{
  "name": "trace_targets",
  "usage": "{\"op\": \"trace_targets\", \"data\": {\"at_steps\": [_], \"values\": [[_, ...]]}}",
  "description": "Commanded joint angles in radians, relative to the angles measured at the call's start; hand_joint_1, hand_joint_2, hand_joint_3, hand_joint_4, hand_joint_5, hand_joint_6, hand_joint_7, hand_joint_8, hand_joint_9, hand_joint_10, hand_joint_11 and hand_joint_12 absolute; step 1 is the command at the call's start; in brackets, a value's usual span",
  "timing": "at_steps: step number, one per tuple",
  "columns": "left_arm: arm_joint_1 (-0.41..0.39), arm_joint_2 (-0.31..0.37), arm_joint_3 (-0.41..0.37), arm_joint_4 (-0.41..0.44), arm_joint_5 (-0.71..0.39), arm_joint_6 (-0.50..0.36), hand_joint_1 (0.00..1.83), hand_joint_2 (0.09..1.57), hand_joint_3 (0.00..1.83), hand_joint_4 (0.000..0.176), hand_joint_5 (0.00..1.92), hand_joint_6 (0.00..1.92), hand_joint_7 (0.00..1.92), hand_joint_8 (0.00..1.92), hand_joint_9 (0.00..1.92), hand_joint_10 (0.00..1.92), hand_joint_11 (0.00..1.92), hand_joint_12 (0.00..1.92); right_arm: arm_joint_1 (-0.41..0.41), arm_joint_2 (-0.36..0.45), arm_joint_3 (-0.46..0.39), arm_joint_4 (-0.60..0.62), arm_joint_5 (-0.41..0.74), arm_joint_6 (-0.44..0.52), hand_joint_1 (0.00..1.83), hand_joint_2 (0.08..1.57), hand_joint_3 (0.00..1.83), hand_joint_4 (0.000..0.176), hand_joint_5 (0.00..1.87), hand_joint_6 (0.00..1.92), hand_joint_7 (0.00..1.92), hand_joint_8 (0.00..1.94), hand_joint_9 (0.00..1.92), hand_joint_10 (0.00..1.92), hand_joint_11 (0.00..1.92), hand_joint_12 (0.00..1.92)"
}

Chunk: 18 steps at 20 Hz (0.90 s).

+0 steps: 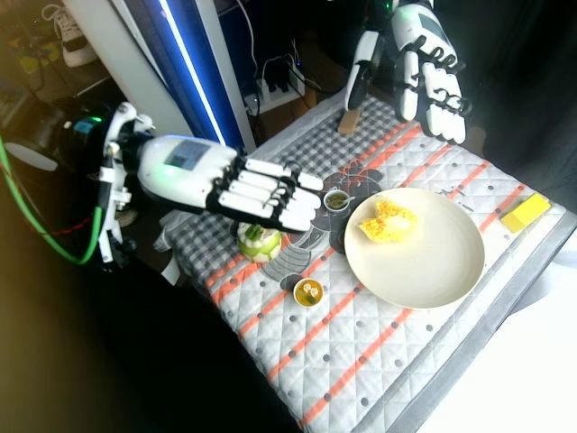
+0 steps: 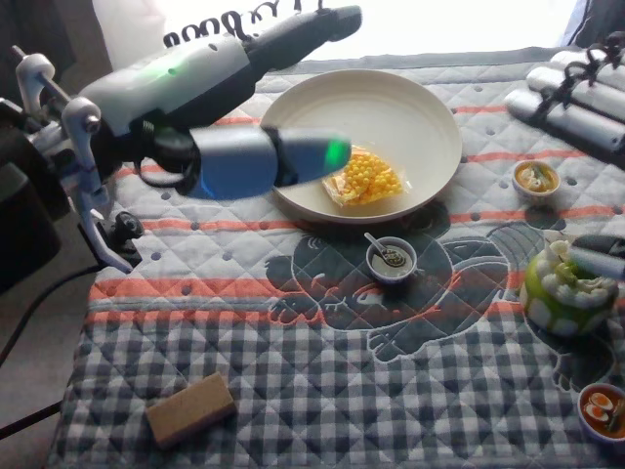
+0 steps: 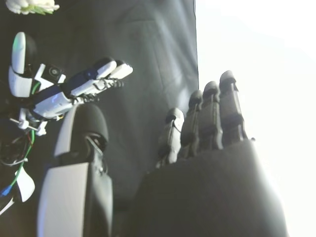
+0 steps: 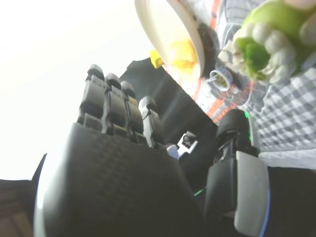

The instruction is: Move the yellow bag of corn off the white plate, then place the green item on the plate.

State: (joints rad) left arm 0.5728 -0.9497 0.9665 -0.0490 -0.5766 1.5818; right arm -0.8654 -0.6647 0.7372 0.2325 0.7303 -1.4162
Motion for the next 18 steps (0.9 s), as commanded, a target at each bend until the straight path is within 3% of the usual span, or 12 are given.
{"op": "trace_targets", "data": {"at_steps": [1, 2, 3, 6, 8, 9, 10, 11, 12, 16, 17, 18], "values": [[-0.02, -0.006, 0.007, 0.0, -0.104, -0.003, 0.26, 1.34, 0.01, 0.033, 0.04, 0.01, 0.06, 0.01, 0.03, 0.12, 0.0, 0.92, 0.008, 0.003, 0.001, -0.012, 0.133, -0.007, 0.62, 1.17, 0.02, 0.0, 0.0, 0.0, 0.0, 0.0, 0.01, 0.0, 0.0, 0.3], [-0.032, -0.016, 0.022, 0.0, -0.072, -0.003, 0.34, 1.32, 0.0, 0.038, 0.05, 0.02, 0.08, 0.01, 0.06, 0.13, 0.0, 0.93, 0.008, 0.003, 0.0, -0.012, 0.136, -0.007, 0.64, 1.17, 0.01, 0.0, 0.0, 0.0, 0.0, 0.0, 0.0, 0.0, 0.0, 0.17], [-0.052, -0.039, 0.049, 0.0, -0.025, -0.003, 0.43, 1.29, 0.0, 0.05, 0.06, 0.01, 0.08, 0.01, 0.05, 0.14, 0.0, 1.05, 0.007, 0.003, -0.002, -0.012, 0.139, -0.006, 0.63, 1.17, 0.0, 0.0, 0.0, 0.0, 0.0, 0.0, 0.0, 0.0, 0.0, 0.15], [-0.101, -0.099, 0.117, -0.002, 0.073, -0.003, 0.48, 1.26, 0.0, 0.072, 0.08, 0.01, 0.12, 0.0, 0.04, 0.23, 0.0, 1.1, 0.007, 0.006, -0.001, -0.012, 0.139, -0.006, 0.57, 1.18, 0.0, 0.0, 0.0, 0.0, 0.0, 0.0, 0.0, 0.0, 0.0, 0.14], [-0.141, -0.154, 0.171, -0.001, 0.147, -0.001, 0.71, 1.2, 0.0, 0.079, 0.16, 0.01, 0.14, 0.0, 0.02, 0.2, 0.0, 0.79, 0.01, 0.006, 0.0, -0.012, 0.139, -0.006, 0.58, 1.19, 0.0, 0.0, 0.0, 0.0, 0.0, 0.0, 0.0, 0.0, 0.0, 0.1], [-0.152, -0.184, 0.203, 0.0, 0.188, 0.0, 0.75, 1.19, 0.0, 0.079, 0.19, 0.01, 0.16, 0.0, 0.07, 0.13, 0.0, 0.75, 0.01, 0.006, 0.001, -0.012, 0.139, -0.005, 0.58, 1.19, 0.0, 0.0, 0.0, 0.0, 0.0, 0.0, 0.0, 0.0, 0.0, 0.02], [-0.155, -0.203, 0.221, 0.0, 0.209, 0.0, 0.8, 1.17, 0.0, 0.09, 0.2, 0.01, 0.18, 0.0, 0.1, 0.1, 0.0, 0.81, 0.01, 0.005, 0.001, -0.012, 0.139, -0.005, 0.59, 1.19, 0.0, 0.0, 0.0, 0.0, 0.0, 0.0, 0.0, 0.0, 0.0, 0.0], [-0.159, -0.225, 0.242, 0.0, 0.242, 0.001, 0.87, 1.13, 0.0, 0.1, 0.24, 0.02, 0.23, 0.01, 0.16, 0.11, 0.0, 1.05, 0.01, 0.005, 0.001, -0.012, 0.139, -0.003, 0.59, 1.19, 0.0, 0.0, 0.0, 0.0, 0.0, 0.0, 0.0, 0.0, 0.0, 0.0], [-0.16, -0.252, 0.27, 0.0, 0.284, 0.002, 0.88, 1.14, 0.0, 0.111, 0.23, 0.01, 0.22, 0.01, 0.16, 0.1, 0.0, 1.1, 0.01, 0.005, 0.003, -0.013, 0.139, 0.004, 0.57, 1.2, 0.0, 0.0, 0.0, 0.0, 0.0, 0.0, 0.0, 0.0, 0.0, 0.0], [-0.145, -0.327, 0.337, 0.0, 0.39, 0.017, 0.97, 1.1, 0.0, 0.101, 0.3, 0.02, 0.27, 0.01, 0.22, 0.09, 0.0, 1.17, 0.01, 0.003, 0.006, -0.013, 0.138, 0.012, 0.57, 1.19, 0.0, 0.0, 0.0, 0.0, 0.0, 0.0, 0.0, 0.0, 0.0, 0.0], [-0.14, -0.337, 0.346, 0.0, 0.401, 0.018, 1.06, 1.07, 0.0, 0.084, 0.5, 0.02, 0.44, 0.04, 0.34, 0.3, 0.0, 1.4, 0.01, 0.002, 0.007, -0.013, 0.138, 0.015, 0.49, 1.21, 0.01, 0.0, 0.0, 0.0, 0.0, 0.0, 0.0, 0.0, 0.0, 0.0], [-0.138, -0.343, 0.353, 0.0, 0.405, 0.018, 1.08, 1.08, 0.0, 0.076, 0.57, 0.02, 0.51, 0.05, 0.27, 0.74, 0.02, 1.54, 0.01, 0.001, 0.008, -0.013, 0.138, 0.017, 0.49, 1.22, 0.01, 0.0, 0.0, 0.0, 0.0, 0.0, 0.0, 0.0, 0.0, 0.0]]}}
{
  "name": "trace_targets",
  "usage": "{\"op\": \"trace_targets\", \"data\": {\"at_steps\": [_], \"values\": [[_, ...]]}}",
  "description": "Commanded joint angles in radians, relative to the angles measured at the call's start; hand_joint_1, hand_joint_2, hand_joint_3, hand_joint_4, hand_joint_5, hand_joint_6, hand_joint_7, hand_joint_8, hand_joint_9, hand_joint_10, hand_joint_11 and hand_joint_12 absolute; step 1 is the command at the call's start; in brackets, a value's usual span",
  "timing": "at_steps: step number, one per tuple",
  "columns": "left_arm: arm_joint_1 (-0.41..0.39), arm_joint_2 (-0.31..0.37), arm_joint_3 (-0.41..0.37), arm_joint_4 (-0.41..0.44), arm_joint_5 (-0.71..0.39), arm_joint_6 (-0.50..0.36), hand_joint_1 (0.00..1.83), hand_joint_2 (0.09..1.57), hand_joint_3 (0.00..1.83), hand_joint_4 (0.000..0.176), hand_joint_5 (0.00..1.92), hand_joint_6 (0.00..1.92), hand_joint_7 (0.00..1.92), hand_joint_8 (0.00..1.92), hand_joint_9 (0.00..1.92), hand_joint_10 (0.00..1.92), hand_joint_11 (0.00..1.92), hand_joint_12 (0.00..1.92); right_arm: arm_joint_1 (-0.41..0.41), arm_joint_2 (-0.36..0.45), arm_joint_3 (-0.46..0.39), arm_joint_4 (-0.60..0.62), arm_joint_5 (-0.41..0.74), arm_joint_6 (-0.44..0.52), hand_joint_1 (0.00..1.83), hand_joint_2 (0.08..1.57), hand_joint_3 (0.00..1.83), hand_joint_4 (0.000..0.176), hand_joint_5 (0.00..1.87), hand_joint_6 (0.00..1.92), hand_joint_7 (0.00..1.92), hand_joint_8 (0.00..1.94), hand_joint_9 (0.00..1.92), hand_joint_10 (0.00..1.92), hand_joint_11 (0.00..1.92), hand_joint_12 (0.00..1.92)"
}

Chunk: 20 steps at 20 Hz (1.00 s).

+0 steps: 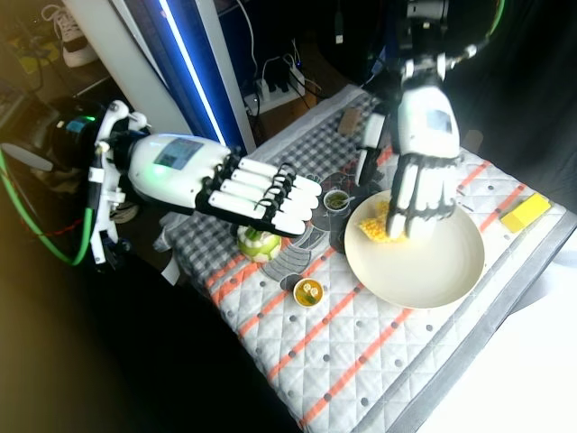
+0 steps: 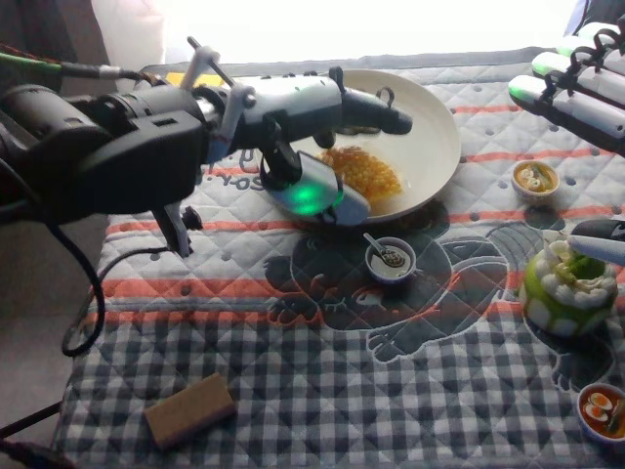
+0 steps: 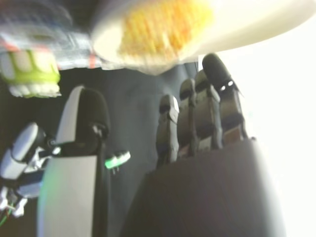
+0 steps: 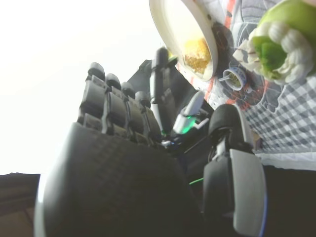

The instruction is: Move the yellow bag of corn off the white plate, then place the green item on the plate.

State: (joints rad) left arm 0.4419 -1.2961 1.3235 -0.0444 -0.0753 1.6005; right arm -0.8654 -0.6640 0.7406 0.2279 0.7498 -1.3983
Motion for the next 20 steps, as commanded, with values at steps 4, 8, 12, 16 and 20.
{"op": "trace_targets", "data": {"at_steps": [4, 8, 12, 16, 20], "values": [[-0.013, -0.058, 0.065, -0.023, -0.061, -0.001, 1.11, 1.31, 0.01, 0.0, 0.61, 1.38, 0.39, 1.66, 0.15, 1.58, 0.09, 1.84, 0.008, -0.004, 0.009, -0.008, 0.119, 0.014, 0.39, 1.25, 0.01, 0.0, 0.0, 0.0, 0.0, 0.0, 0.0, 0.0, 0.0, 0.0], [-0.026, -0.076, 0.09, -0.046, -0.067, -0.001, 1.1, 1.33, 0.0, 0.0, 0.67, 1.55, 0.52, 1.61, 0.33, 1.57, 0.26, 1.86, 0.007, -0.007, 0.012, -0.009, 0.118, 0.019, 0.41, 1.27, 0.01, 0.0, 0.0, 0.0, 0.0, 0.0, 0.0, 0.0, 0.01, 0.0], [-0.039, -0.007, 0.038, -0.094, -0.147, -0.003, 1.09, 1.35, 0.0, 0.0, 0.65, 1.52, 0.49, 1.76, 0.31, 1.9, 0.34, 1.92, 0.003, -0.007, 0.012, -0.009, 0.118, 0.025, 0.45, 1.26, 0.0, 0.004, 0.0, 0.0, 0.0, 0.0, 0.0, 0.0, 0.0, 0.0], [-0.025, 0.173, -0.161, -0.056, -0.327, -0.006, 1.1, 1.34, 0.0, 0.0, 0.67, 1.48, 0.49, 1.75, 0.24, 1.85, 0.24, 1.92, 0.0, -0.007, 0.011, -0.009, 0.118, 0.039, 0.44, 1.27, 0.0, 0.0, 0.0, 0.0, 0.0, 0.0, 0.0, 0.0, 0.0, 0.0], [0.089, 0.317, -0.308, 0.048, -0.463, -0.16, 1.2, 1.4, 0.01, 0.0, 0.51, 1.7, 0.4, 1.81, 0.42, 1.9, 0.42, 1.92, -0.007, -0.007, 0.011, -0.008, 0.119, 0.061, 0.45, 1.28, 0.0, 0.015, 0.0, 0.0, 0.0, 0.0, 0.0, 0.0, 0.0, 0.0]]}}
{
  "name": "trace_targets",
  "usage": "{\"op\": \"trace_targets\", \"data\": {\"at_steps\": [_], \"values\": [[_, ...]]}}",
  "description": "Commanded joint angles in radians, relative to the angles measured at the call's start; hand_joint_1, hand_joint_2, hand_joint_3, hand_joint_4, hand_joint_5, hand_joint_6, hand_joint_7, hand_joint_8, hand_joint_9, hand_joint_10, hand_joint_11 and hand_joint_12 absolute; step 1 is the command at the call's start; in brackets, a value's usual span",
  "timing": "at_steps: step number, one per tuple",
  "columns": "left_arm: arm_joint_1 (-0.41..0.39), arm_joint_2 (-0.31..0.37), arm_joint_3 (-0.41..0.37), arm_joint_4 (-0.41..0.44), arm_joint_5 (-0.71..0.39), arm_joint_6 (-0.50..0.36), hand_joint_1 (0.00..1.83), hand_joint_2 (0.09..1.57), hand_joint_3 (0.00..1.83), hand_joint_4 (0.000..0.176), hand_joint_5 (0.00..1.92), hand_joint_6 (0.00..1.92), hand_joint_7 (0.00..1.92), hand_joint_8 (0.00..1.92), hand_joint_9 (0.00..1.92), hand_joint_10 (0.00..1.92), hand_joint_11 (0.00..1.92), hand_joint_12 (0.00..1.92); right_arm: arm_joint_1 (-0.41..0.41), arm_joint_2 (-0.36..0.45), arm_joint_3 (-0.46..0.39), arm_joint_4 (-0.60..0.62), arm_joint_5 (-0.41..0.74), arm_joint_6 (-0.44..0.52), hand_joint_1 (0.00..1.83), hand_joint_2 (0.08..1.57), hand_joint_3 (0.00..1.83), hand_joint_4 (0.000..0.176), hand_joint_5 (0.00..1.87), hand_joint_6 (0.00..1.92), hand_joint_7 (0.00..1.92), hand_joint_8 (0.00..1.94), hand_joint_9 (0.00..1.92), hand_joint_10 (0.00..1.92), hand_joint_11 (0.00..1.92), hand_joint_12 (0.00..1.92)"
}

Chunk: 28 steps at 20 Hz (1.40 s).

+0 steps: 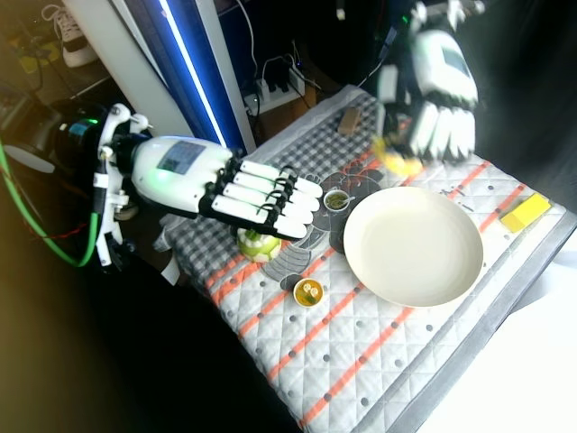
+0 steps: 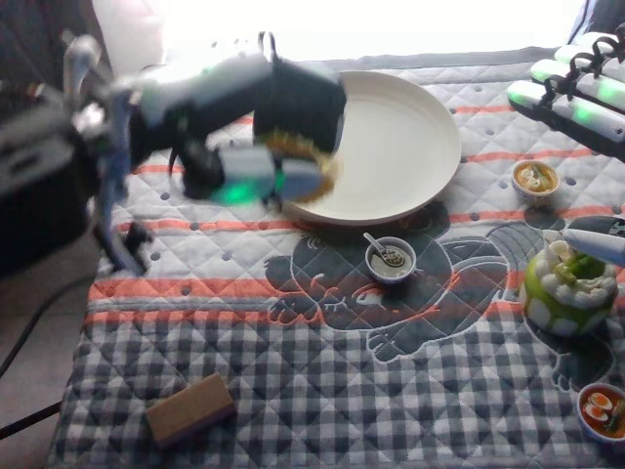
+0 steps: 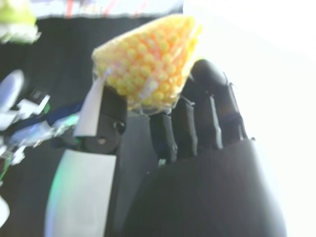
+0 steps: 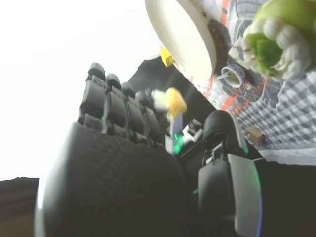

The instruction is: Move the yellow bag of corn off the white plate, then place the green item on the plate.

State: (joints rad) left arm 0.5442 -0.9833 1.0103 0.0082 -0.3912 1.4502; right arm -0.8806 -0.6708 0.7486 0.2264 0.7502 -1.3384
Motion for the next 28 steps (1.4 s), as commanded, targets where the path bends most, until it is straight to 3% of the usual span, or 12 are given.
{"op": "trace_targets", "data": {"at_steps": [1, 4, 6, 7, 10, 13, 15, 18, 22, 24, 25, 28], "values": [[0.02, 0.033, -0.021, 0.027, -0.172, -0.077, 1.22, 1.41, 0.01, 0.0, 0.48, 1.74, 0.39, 1.83, 0.44, 1.92, 0.46, 1.92, 0.008, 0.0, 0.003, -0.007, 0.118, 0.002, 0.44, 1.28, 0.0, 0.02, 0.0, 0.0, 0.0, 0.0, 0.0, 0.0, 0.01, 0.0], [0.147, 0.075, -0.062, 0.083, -0.256, -0.255, 1.22, 1.42, 0.0, 0.0, 0.46, 1.72, 0.35, 1.88, 0.43, 1.92, 0.34, 1.92, 0.008, 0.0, 0.004, -0.006, 0.118, 0.004, 0.37, 1.29, 0.01, 0.027, 0.0, 0.0, 0.0, 0.0, 0.0, 0.0, 0.0, 0.0], [0.203, 0.067, -0.07, 0.06, -0.262, -0.256, 0.97, 1.47, 0.0, 0.01, 0.43, 1.82, 0.37, 1.89, 0.12, 1.69, 0.05, 1.87, 0.008, 0.0, 0.004, -0.006, 0.118, 0.009, 0.34, 1.29, 0.0, 0.011, 0.0, 0.0, 0.0, 0.0, 0.0, 0.0, 0.01, 0.0], [0.234, 0.055, -0.069, 0.047, -0.252, -0.256, 0.97, 1.41, 0.0, 0.0, 0.47, 1.72, 0.23, 1.29, 0.12, 1.39, 0.01, 1.76, 0.008, 0.0, 0.004, -0.006, 0.118, 0.01, 0.29, 1.27, 0.0, 0.0, 0.0, 0.0, 0.0, 0.0, 0.0, 0.0, 0.01, 0.01], [0.263, 0.047, -0.074, 0.038, -0.237, -0.256, 0.83, 1.31, 0.0, 0.0, 0.24, 0.3, 0.22, 0.12, 0.08, 0.42, 0.0, 1.27, 0.008, 0.0, 0.005, -0.006, 0.118, 0.011, 0.31, 1.28, 0.0, 0.0, 0.0, 0.0, 0.0, 0.0, 0.0, 0.0, 0.0, 0.0], [0.282, 0.06, -0.087, 0.038, -0.24, -0.256, 0.45, 1.3, 0.0, 0.016, 0.09, 0.03, 0.01, 0.0, 0.0, 0.01, 0.0, 0.28, 0.008, 0.001, 0.005, -0.006, 0.118, 0.012, 0.32, 1.3, 0.01, 0.0, 0.0, 0.0, 0.0, 0.0, 0.0, 0.0, 0.03, 0.02], [0.296, 0.084, -0.104, 0.035, -0.264, -0.256, 0.42, 1.28, 0.0, 0.022, 0.05, 0.0, 0.0, 0.0, 0.0, 0.0, 0.0, 0.01, 0.008, 0.004, 0.005, -0.007, 0.118, 0.023, 0.35, 1.29, 0.0, 0.0, 0.0, 0.0, 0.0, 0.0, 0.0, 0.0, 0.01, 0.15], [0.316, 0.155, -0.146, 0.002, -0.395, -0.256, 0.33, 1.32, 0.01, 0.035, 0.01, 0.0, 0.0, 0.0, 0.0, 0.0, 0.0, 0.0, -0.006, 0.008, 0.027, -0.055, 0.117, 0.15, 0.35, 1.25, 0.0, 0.0, 0.0, 0.0, 0.0, 0.0, 0.0, 0.0, 0.0, 0.1], [0.347, 0.2, -0.161, -0.072, -0.568, -0.256, 0.38, 1.35, 0.01, 0.0, 0.06, 0.02, 0.0, 0.0, 0.0, 0.0, 0.0, 0.0, -0.046, -0.011, 0.065, -0.091, 0.086, 0.29, 0.5, 1.18, 0.0, 0.012, 0.0, 0.0, 0.0, 0.0, 0.0, 0.0, 0.0, 0.43], [0.353, 0.202, -0.153, -0.103, -0.629, -0.256, 0.45, 1.35, 0.0, 0.0, 0.1, 0.02, 0.04, 0.0, 0.0, 0.0, 0.0, 0.67, -0.061, -0.038, 0.086, -0.096, 0.05, 0.321, 0.53, 1.17, 0.0, 0.027, 0.0, 0.0, 0.0, 0.0, 0.02, 0.01, 0.0, 0.7], [0.353, 0.204, -0.149, -0.115, -0.653, -0.256, 0.54, 1.37, 0.0, 0.0, 0.1, 0.01, 0.05, 0.0, 0.01, 0.0, 0.0, 0.98, -0.064, -0.053, 0.095, -0.096, 0.027, 0.325, 0.64, 1.14, 0.0, 0.008, 0.0, 0.0, 0.01, 0.0, 0.08, 0.03, 0.0, 0.93], [0.353, 0.206, -0.142, -0.145, -0.731, -0.256, 0.71, 1.33, 0.0, 0.0, 0.17, 0.02, 0.11, 0.01, 0.1, 0.04, 0.0, 1.22, -0.068, -0.106, 0.13, -0.096, -0.054, 0.325, 0.71, 1.13, 0.0, 0.007, 0.04, 0.01, 0.08, 0.01, 0.11, 0.03, 0.0, 0.84]]}}
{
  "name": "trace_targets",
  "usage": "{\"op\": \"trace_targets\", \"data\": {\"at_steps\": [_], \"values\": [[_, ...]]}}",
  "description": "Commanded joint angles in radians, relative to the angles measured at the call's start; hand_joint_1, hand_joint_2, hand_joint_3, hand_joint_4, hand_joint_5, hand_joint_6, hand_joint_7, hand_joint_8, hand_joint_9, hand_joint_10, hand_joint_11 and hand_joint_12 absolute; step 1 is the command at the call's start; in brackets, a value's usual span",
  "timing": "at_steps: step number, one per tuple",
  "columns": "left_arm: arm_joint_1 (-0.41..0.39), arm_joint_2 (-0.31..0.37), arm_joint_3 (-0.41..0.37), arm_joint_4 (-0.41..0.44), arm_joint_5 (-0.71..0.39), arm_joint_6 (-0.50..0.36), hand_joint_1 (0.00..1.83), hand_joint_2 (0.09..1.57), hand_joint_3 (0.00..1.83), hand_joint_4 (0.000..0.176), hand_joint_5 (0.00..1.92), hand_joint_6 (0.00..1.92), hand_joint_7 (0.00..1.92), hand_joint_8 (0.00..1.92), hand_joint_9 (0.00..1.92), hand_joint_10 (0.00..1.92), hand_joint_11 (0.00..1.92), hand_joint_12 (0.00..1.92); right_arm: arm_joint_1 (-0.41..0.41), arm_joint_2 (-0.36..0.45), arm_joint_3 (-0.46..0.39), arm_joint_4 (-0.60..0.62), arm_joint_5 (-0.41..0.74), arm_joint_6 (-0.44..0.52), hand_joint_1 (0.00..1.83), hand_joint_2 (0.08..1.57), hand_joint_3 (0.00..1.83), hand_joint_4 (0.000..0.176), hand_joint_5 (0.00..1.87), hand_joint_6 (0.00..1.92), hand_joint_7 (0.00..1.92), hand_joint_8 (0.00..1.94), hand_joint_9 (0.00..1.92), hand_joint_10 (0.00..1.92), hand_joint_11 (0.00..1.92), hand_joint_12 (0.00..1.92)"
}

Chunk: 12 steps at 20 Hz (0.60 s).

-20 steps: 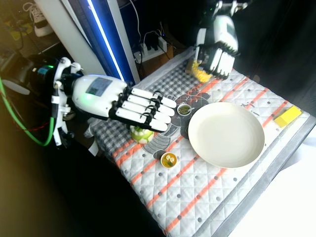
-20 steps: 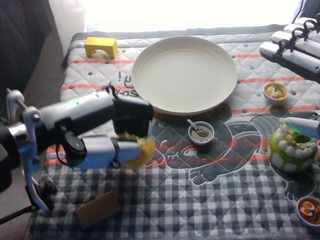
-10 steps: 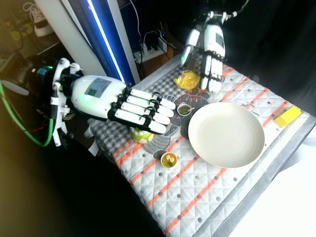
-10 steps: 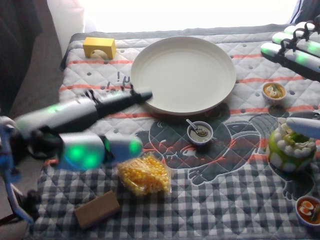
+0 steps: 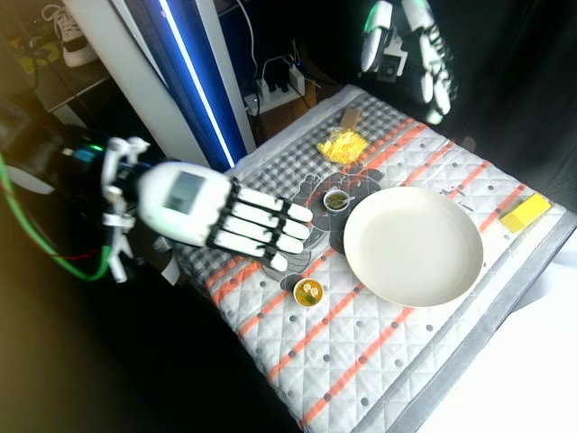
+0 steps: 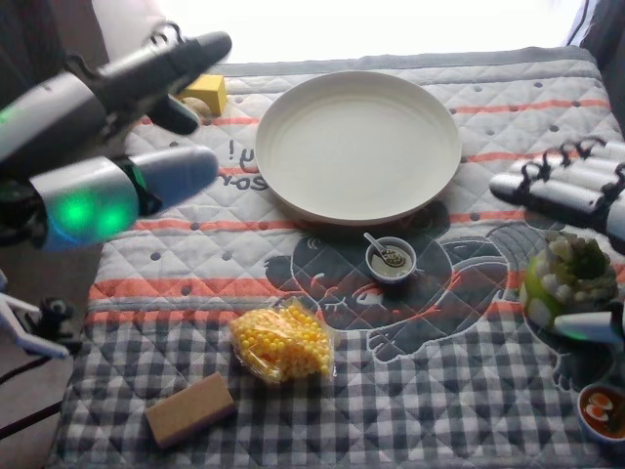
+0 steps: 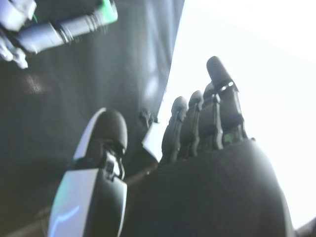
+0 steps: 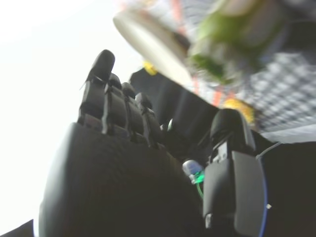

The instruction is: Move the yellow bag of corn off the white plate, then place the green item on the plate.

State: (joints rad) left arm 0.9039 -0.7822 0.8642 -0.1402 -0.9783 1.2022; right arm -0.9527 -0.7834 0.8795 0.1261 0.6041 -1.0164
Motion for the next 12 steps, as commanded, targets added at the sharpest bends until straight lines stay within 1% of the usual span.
{"op": "trace_targets", "data": {"at_steps": [1, 2, 3, 4, 5, 6, 7, 8, 9, 10, 11, 12], "values": [[-0.007, 0.005, 0.005, 0.0, -0.159, -0.008, 0.71, 1.33, 0.0, 0.0, 0.17, 0.02, 0.11, 0.01, 0.1, 0.04, 0.0, 1.22, 0.004, -0.008, 0.011, 0.004, 0.072, 0.003, 0.71, 1.13, 0.0, 0.007, 0.04, 0.01, 0.08, 0.01, 0.11, 0.03, 0.0, 0.84], [-0.007, 0.005, 0.006, -0.003, -0.169, -0.008, 0.63, 1.34, 0.0, 0.0, 0.18, 0.02, 0.12, 0.01, 0.1, 0.04, 0.0, 1.22, 0.004, -0.021, 0.023, 0.004, 0.059, 0.003, 0.8, 1.13, 0.0, 0.0, 0.08, 0.02, 0.13, 0.01, 0.14, 0.03, 0.0, 0.84], [-0.008, 0.005, 0.006, -0.006, -0.18, -0.008, 0.66, 1.34, 0.0, 0.0, 0.15, 0.0, 0.12, 0.01, 0.07, 0.03, 0.0, 1.2, 0.005, -0.033, 0.034, 0.005, 0.055, 0.003, 1.03, 1.17, 0.0, 0.0, 0.4, 0.19, 0.52, 0.11, 0.46, 0.41, 0.12, 1.47], [-0.008, 0.005, 0.006, -0.006, -0.186, -0.008, 0.66, 1.34, 0.0, 0.0, 0.14, 0.0, 0.11, 0.0, 0.07, 0.03, 0.0, 1.2, 0.011, -0.036, 0.037, 0.005, 0.055, 0.003, 1.11, 1.27, 0.0, 0.0, 0.53, 1.31, 0.7, 1.11, 0.58, 0.96, 0.36, 1.64], [-0.008, 0.005, 0.006, -0.006, -0.187, -0.008, 0.66, 1.34, 0.0, 0.0, 0.14, 0.0, 0.11, 0.0, 0.07, 0.03, 0.0, 1.2, 0.011, -0.036, 0.037, 0.005, 0.055, 0.003, 1.11, 1.27, 0.0, 0.0, 0.53, 1.31, 0.7, 1.11, 0.58, 0.96, 0.36, 1.64], [-0.008, 0.005, 0.007, -0.007, -0.195, -0.008, 0.72, 1.33, 0.0, 0.0, 0.15, 0.01, 0.13, 0.01, 0.1, 0.05, 0.0, 1.26, 0.022, -0.035, 0.036, -0.004, 0.056, 0.003, 1.16, 1.26, 0.0, 0.0, 0.61, 1.43, 0.82, 1.29, 0.83, 1.32, 0.72, 1.76], [-0.007, 0.005, 0.007, -0.01, -0.201, -0.008, 0.74, 1.33, 0.0, 0.0, 0.15, 0.01, 0.14, 0.01, 0.1, 0.05, 0.0, 1.27, 0.035, -0.028, 0.03, -0.02, 0.061, 0.003, 1.19, 1.25, 0.0, 0.0, 0.63, 1.41, 0.86, 1.37, 0.97, 1.55, 0.95, 1.88], [-0.007, 0.005, 0.007, -0.011, -0.205, -0.008, 0.79, 1.33, 0.0, 0.0, 0.16, 0.01, 0.16, 0.02, 0.11, 0.06, 0.0, 1.25, 0.056, -0.014, 0.019, -0.042, 0.074, 0.003, 1.17, 1.27, 0.01, 0.0, 0.61, 1.44, 0.8, 1.5, 0.9, 1.76, 0.98, 1.91], [-0.007, 0.005, 0.008, -0.011, -0.207, -0.008, 0.78, 1.34, 0.0, 0.0, 0.16, 0.01, 0.15, 0.01, 0.1, 0.06, 0.0, 1.16, 0.076, 0.002, 0.006, -0.065, 0.097, 0.003, 1.3, 1.26, 0.01, 0.0, 0.55, 1.42, 0.74, 1.49, 0.78, 1.69, 0.88, 1.92], [-0.007, 0.005, 0.008, -0.011, -0.207, -0.008, 0.77, 1.35, 0.0, 0.0, 0.16, 0.0, 0.15, 0.0, 0.1, 0.06, 0.0, 1.1, 0.1, 0.019, -0.006, -0.086, 0.123, 0.003, 1.21, 1.28, 0.02, 0.0, 0.57, 1.41, 0.76, 1.62, 0.92, 1.87, 1.0, 1.92], [-0.007, 0.004, 0.009, -0.012, -0.206, -0.008, 0.77, 1.35, 0.0, 0.0, 0.16, 0.0, 0.14, 0.0, 0.09, 0.05, 0.0, 1.09, 0.139, 0.035, -0.015, -0.117, 0.151, 0.003, 1.19, 1.28, 0.02, 0.0, 0.59, 1.37, 0.75, 1.67, 0.97, 1.91, 1.06, 1.92], [-0.007, 0.004, 0.009, -0.012, -0.206, -0.008, 0.76, 1.35, 0.0, 0.0, 0.17, 0.01, 0.15, 0.0, 0.09, 0.06, 0.0, 1.09, 0.171, 0.036, -0.014, -0.137, 0.156, 0.003, 1.2, 1.27, 0.01, 0.0, 0.63, 1.35, 0.78, 1.61, 0.94, 1.86, 1.01, 1.92]]}}
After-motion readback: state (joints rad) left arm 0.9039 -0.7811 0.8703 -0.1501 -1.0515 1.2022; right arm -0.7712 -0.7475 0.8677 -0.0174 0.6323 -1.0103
